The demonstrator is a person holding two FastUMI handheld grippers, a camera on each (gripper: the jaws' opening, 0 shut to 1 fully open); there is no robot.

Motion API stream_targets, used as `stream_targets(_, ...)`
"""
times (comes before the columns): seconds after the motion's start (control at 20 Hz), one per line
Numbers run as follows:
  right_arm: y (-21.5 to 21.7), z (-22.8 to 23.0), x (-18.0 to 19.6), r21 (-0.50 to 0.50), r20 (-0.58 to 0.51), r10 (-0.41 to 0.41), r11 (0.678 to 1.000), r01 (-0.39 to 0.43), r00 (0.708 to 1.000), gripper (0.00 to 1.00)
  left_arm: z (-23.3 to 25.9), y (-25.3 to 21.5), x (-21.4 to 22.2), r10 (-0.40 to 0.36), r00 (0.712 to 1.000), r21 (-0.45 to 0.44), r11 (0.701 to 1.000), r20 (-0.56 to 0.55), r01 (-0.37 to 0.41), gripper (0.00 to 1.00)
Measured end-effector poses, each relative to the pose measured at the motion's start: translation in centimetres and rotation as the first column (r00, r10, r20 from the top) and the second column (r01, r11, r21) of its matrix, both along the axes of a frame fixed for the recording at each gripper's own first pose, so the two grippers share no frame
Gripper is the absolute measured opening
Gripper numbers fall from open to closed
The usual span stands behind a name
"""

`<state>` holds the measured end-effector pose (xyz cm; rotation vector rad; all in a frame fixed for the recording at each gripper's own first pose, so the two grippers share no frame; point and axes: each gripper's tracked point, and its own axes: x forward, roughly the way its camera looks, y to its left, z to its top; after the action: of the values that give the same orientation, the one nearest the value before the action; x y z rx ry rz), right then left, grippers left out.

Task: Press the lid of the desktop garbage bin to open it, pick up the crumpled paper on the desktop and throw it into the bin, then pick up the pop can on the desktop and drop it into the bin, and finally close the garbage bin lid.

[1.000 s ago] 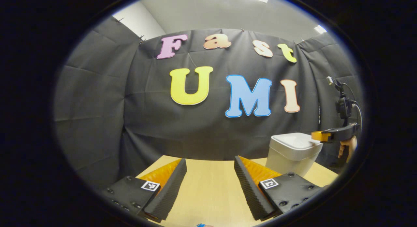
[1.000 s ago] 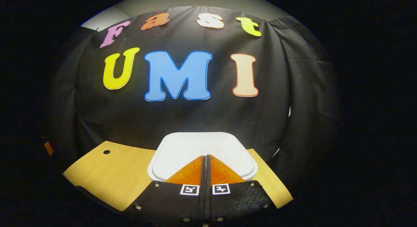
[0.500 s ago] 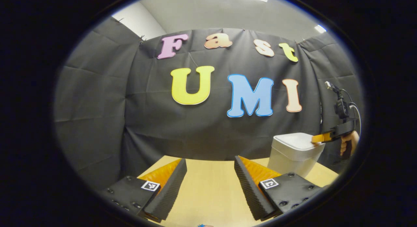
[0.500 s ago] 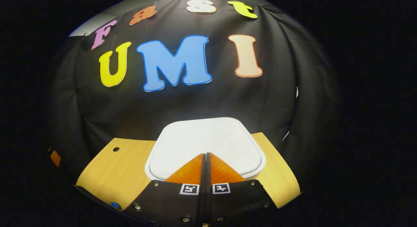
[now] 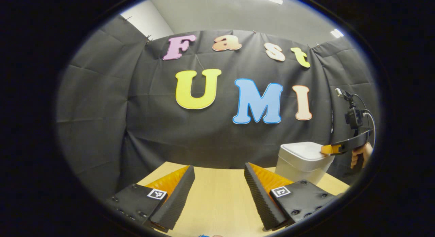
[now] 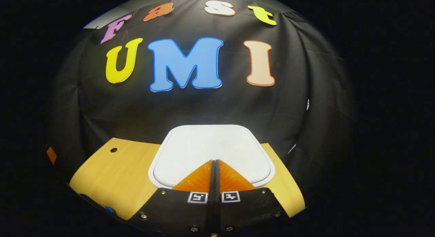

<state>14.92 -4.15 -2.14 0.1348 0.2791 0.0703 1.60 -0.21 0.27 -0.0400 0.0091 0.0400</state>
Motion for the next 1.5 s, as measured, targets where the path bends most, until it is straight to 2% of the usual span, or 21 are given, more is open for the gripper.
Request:
stream_targets(0.2,0.1,2.8,0.5,-0.013,0.085,-0.006,1.0,0.007,0.996,0.0,0.4,1.2,-0.6,0.031,0.999,0.009,0.999,0.008,-0.031,0.98)
stream_targets(0.5,-0.3,8.8,3.9,-0.02,0.222,-0.026,0.999,0.031,0.975,0.01,0.4,1.6,-0.8,0.049,0.999,0.0,0.999,0.003,-0.049,0.99)
stream_targets(0.75,-0.6,13.0,6.7,-0.017,0.332,-0.059,0.998,0.068,0.941,0.0,0.7,2.5,-1.0,0.074,0.997,-0.011,0.997,0.005,-0.074,0.99)
stream_targets(0.85,-0.6,14.3,7.8,-0.007,0.361,-0.069,0.997,0.077,0.93,0.0,0.7,2.9,-1.0,0.086,0.996,-0.01,0.996,0.007,-0.086,0.93)
stream_targets(0.95,-0.6,15.4,8.9,-0.001,0.385,-0.078,0.996,0.085,0.92,0.0,1.0,3.5,-1.1,0.1,0.995,-0.01,0.995,0.008,-0.1,0.93)
stream_targets(1.05,-0.7,16.5,9.5,0.004,0.413,-0.09,0.995,0.097,0.906,0.0,1.0,3.9,-1.2,0.112,0.994,-0.012,0.994,0.008,-0.112,0.99)
stream_targets(1.25,-0.6,18.5,9.6,0.024,0.461,-0.105,0.994,0.106,0.881,0.0,1.2,4.5,-1.5,0.126,0.992,-0.014,0.992,0.005,-0.126,0.98)
stream_targets(1.5,0.6,18.8,7.0,0.002,0.469,-0.069,0.997,0.077,0.88,0.0,1.0,4.8,-2.1,0.122,0.992,-0.011,0.992,0.003,-0.122,0.96)
